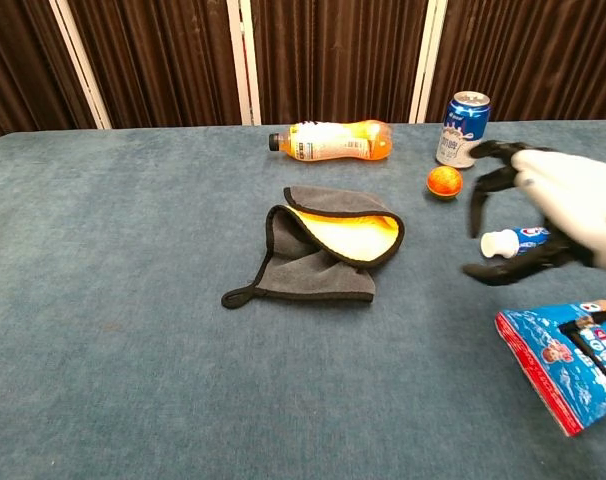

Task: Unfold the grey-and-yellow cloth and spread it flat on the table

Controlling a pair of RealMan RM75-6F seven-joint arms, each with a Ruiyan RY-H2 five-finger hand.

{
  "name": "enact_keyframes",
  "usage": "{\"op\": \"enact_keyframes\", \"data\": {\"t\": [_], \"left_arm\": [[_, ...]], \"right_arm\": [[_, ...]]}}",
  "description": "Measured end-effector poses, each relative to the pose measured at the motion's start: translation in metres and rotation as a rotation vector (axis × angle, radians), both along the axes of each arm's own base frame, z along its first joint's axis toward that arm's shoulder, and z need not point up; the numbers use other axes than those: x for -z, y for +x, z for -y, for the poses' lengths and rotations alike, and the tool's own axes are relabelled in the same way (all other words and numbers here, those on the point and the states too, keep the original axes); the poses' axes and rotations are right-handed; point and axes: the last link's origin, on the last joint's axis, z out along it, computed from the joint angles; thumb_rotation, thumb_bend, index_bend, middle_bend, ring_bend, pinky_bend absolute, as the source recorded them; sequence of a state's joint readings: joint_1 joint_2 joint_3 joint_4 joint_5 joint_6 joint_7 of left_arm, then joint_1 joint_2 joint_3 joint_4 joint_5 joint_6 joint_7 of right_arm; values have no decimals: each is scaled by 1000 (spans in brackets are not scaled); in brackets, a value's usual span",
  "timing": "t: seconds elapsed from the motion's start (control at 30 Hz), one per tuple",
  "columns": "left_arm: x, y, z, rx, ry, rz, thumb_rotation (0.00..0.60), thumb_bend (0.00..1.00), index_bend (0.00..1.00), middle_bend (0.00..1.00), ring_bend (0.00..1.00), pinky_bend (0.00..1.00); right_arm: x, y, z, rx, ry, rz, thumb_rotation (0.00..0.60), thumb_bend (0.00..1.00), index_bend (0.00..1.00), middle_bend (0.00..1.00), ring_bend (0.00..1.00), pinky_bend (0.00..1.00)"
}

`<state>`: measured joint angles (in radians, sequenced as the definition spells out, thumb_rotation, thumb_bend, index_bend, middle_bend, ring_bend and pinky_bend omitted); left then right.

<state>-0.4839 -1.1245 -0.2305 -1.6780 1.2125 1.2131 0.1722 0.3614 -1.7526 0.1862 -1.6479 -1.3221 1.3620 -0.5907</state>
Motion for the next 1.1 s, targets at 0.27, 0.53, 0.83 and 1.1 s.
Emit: {"op": "enact_keyframes", "data": {"t": [0.27, 0.53, 0.83, 1.1], "left_arm": [[-3, -4, -1, -23, 7, 4, 600, 90, 0, 0, 0, 57], [-5, -7, -1, -39, 8, 5, 600, 89, 0, 0, 0, 57], [-7, -10, -2, -55, 15, 8, 600, 84, 0, 0, 0, 57], [-9, -11, -6, -70, 30, 15, 600, 53, 0, 0, 0, 57]], "right_arm": [[29, 28, 14, -46, 38, -15, 600, 375, 525, 75, 0, 0], [48, 43, 21, -64, 54, -29, 600, 381, 498, 65, 0, 0], [68, 49, 28, -58, 64, -28, 600, 380, 460, 53, 0, 0], [83, 61, 37, -60, 80, -23, 600, 325, 446, 41, 0, 0]]}}
